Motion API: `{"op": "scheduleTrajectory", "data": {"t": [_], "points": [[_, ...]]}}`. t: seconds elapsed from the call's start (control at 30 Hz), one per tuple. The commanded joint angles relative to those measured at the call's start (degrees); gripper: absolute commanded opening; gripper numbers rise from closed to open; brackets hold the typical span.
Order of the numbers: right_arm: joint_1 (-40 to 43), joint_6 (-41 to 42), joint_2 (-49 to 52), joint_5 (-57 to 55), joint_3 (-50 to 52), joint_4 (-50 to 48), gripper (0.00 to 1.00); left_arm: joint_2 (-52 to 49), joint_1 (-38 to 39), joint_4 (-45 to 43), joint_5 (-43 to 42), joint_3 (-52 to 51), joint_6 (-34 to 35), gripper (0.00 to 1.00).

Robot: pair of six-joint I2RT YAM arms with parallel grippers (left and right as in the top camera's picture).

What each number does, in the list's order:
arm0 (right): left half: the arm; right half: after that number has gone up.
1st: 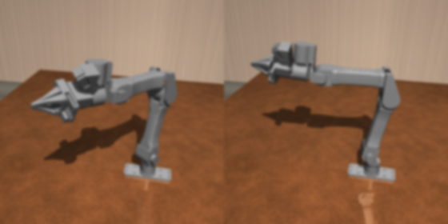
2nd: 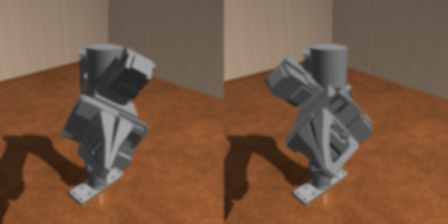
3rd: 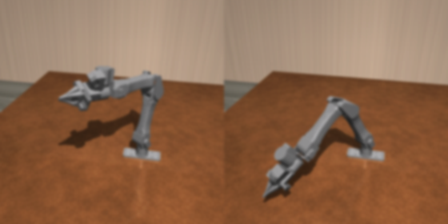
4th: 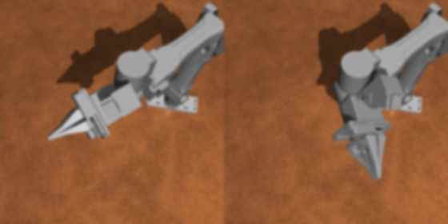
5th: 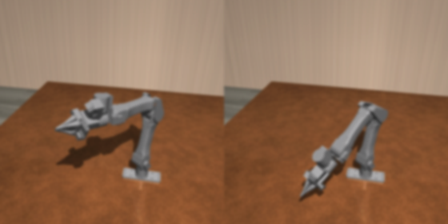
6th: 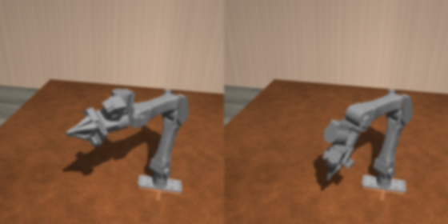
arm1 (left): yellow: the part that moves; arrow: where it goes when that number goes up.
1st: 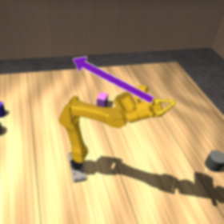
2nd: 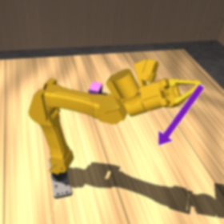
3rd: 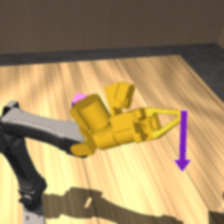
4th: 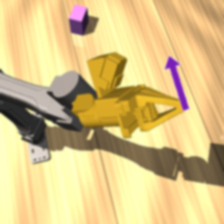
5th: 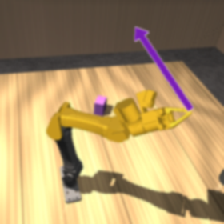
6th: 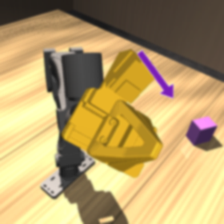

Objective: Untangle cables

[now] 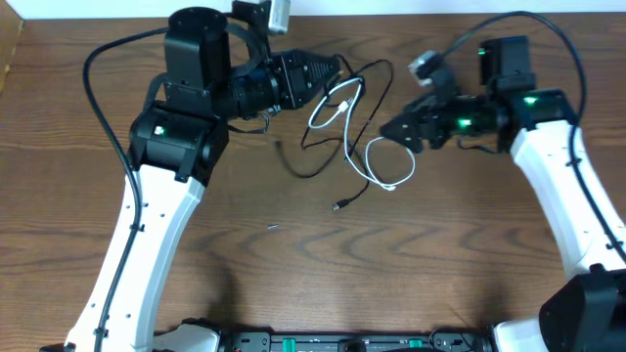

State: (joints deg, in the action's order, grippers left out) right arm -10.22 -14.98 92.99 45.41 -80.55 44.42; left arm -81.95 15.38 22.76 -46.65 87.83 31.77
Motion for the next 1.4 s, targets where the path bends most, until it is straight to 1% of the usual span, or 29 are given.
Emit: {"op": "scheduleTrajectory", "data": {"t": [0.0,0.1,0.13,0.2,0.33,0.43,0.53,0.63,0.7,0.87,1.03,1.1,1.2,1.37], "points": [[-3.69,3.1,0.09,-1.86,0.02,-1.57,0.75,0.26,-0.35,-1.55,-0.35,1.29,6.01,0.07],[-6.6,4.28,0.66,-4.61,0.02,-3.1,0.73,0.26,-0.35,-2.38,0.79,1.29,6.97,0.08],[-7.34,4.28,0.96,-4.83,0.02,-3.54,0.7,0.26,-0.35,-2.36,1.57,1.29,6.95,0.07],[-8.46,4.94,1.64,-5.86,0.02,-4.55,0.63,0.26,-0.35,-2.36,2.36,1.29,7.15,0.07],[-9.11,10.8,2.82,-10.8,0.02,-8.04,0.46,0.26,-0.35,-2.27,2.23,1.29,7.19,0.07],[-9.11,14.25,3.04,-11.3,0.02,-13.05,0.4,0.26,-0.35,-2.29,2.27,1.29,7.19,0.07],[-9.18,17.68,3.06,-11.28,0.02,-17.16,0.48,0.26,-0.35,-2.29,2.27,1.29,7.37,0.07],[-9.18,20.02,2.97,-10.91,0.0,-19.71,0.48,0.26,-0.35,-2.34,2.36,1.29,7.34,0.06],[-8.85,20.26,2.45,-9.29,0.0,-20.02,0.48,0.26,-0.55,-2.19,2.29,1.29,7.32,0.07],[-6.56,20.06,-1.07,-3.56,0.0,-19.39,0.52,0.24,-0.57,-0.52,2.34,1.29,5.7,0.08],[-5.25,20.2,-5.53,-3.23,0.0,-18.34,0.5,0.13,-0.57,0.09,2.34,1.27,5.4,0.07],[-6.01,22.36,-5.7,-3.41,0.0,-19.63,0.5,0.13,-0.5,0.09,2.34,1.27,6.29,0.07],[-7.93,25.14,-4.83,-7.04,0.0,-20.79,0.5,0.13,-0.5,0.07,2.32,1.27,9.62,0.07],[-11.8,32.41,-3.17,-20.31,0.0,-22.62,0.5,0.13,-0.5,0.07,2.12,1.27,13.73,0.07]]}}
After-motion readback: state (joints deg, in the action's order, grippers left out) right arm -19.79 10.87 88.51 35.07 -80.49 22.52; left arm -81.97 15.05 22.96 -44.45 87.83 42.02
